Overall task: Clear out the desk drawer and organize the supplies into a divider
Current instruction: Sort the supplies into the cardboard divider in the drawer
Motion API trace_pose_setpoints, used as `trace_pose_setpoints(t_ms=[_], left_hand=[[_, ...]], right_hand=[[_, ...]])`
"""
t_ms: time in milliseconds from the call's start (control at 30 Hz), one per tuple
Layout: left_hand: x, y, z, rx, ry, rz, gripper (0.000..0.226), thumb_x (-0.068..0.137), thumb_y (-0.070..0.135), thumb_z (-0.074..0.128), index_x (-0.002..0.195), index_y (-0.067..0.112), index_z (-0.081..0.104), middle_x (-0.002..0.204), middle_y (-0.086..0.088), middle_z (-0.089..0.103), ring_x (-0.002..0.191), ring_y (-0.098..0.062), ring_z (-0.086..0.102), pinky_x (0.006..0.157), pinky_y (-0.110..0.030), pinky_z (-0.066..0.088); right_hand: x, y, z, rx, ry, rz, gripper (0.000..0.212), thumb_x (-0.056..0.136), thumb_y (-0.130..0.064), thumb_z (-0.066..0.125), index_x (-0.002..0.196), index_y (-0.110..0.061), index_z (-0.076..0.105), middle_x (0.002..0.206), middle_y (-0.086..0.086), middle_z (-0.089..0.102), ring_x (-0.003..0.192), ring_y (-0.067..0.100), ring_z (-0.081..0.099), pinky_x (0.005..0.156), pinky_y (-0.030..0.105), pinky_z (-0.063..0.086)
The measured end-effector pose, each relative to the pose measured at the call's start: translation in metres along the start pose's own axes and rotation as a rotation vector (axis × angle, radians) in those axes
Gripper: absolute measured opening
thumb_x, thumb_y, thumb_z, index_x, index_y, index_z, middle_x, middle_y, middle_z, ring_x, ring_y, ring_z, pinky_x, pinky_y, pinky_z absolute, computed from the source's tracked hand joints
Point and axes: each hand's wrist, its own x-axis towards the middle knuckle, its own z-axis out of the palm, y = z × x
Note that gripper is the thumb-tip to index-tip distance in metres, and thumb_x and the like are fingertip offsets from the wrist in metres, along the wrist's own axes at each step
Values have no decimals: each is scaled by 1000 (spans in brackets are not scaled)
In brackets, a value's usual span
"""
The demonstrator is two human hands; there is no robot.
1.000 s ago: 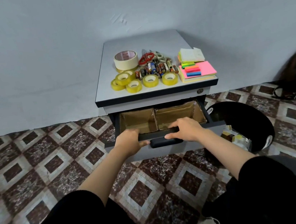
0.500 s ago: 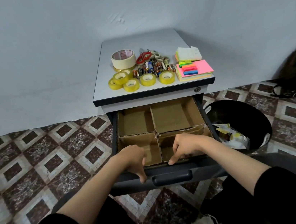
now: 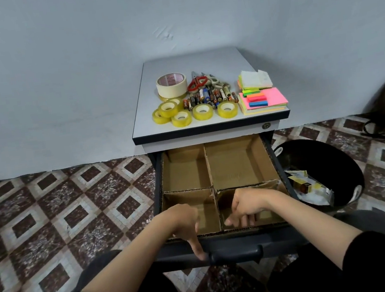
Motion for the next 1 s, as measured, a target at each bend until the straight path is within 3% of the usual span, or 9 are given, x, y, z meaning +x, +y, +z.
trace_pose_setpoints(t_ms=[67,167,267,367,533,667,767,900,1000], left_hand=[[1,-5,-8,-203,25,18,36,79,35,72,103,10,64,108,-7,66,87,-12,60,78,-22,49],[4,-12,-29,-341,485,46,17,90,25,60,97,13,69,100,0,68,81,-6,59,75,-18,49],[4,-20,-58,-413,910,-23,19,93,25,54,104,17,68,109,-1,66,98,-13,59,87,-27,49],[2,-36,-87,-340,1113,-88,37,94,23,51,129,12,53,132,-5,51,124,-18,42,102,-28,35],[14,-60,-94,-122,933,-254,60,95,23,45,147,6,21,152,-9,25,140,-23,21,115,-32,19],[8,-64,-108,-12,931,-243,45,92,18,41,136,6,40,139,-9,44,125,-24,40,107,-32,29],[2,-65,-111,-46,907,-215,48,92,17,42,139,7,37,143,-7,40,128,-23,38,103,-31,34],[3,-70,-101,14,904,-192,62,94,19,42,149,11,15,157,-5,16,143,-20,18,116,-29,7],[7,-74,-96,-62,912,-188,66,95,19,42,151,14,9,158,-2,8,145,-18,8,116,-28,7]], right_hand=[[2,-3,-3,85,128,-65,17,89,-20,63,72,-16,65,69,-3,66,55,5,58,55,16,50],[0,-13,-17,106,371,-160,20,90,-15,61,72,-14,67,72,-5,64,62,4,59,59,17,51],[-5,-27,-39,46,552,-230,24,88,-17,63,64,-20,65,68,-9,60,61,0,56,65,19,47],[-13,-41,-62,34,666,-271,16,88,-19,63,73,-18,67,72,-9,60,66,0,55,68,19,44],[-22,-52,-93,46,801,-264,14,88,-20,63,79,-10,69,67,-8,59,60,2,52,65,20,42],[-15,-66,-115,-11,889,-256,14,86,-20,66,82,-8,71,75,-4,64,69,5,54,74,27,46],[-3,-87,-129,15,959,-274,12,83,-21,67,85,-10,69,83,0,65,82,13,59,76,28,47],[21,-117,-137,53,959,-297,23,80,-26,70,96,-9,66,87,1,62,86,18,59,77,31,48],[36,-134,-140,-38,964,-271,28,76,-29,74,95,-11,65,84,-1,59,84,19,59,67,29,43]])
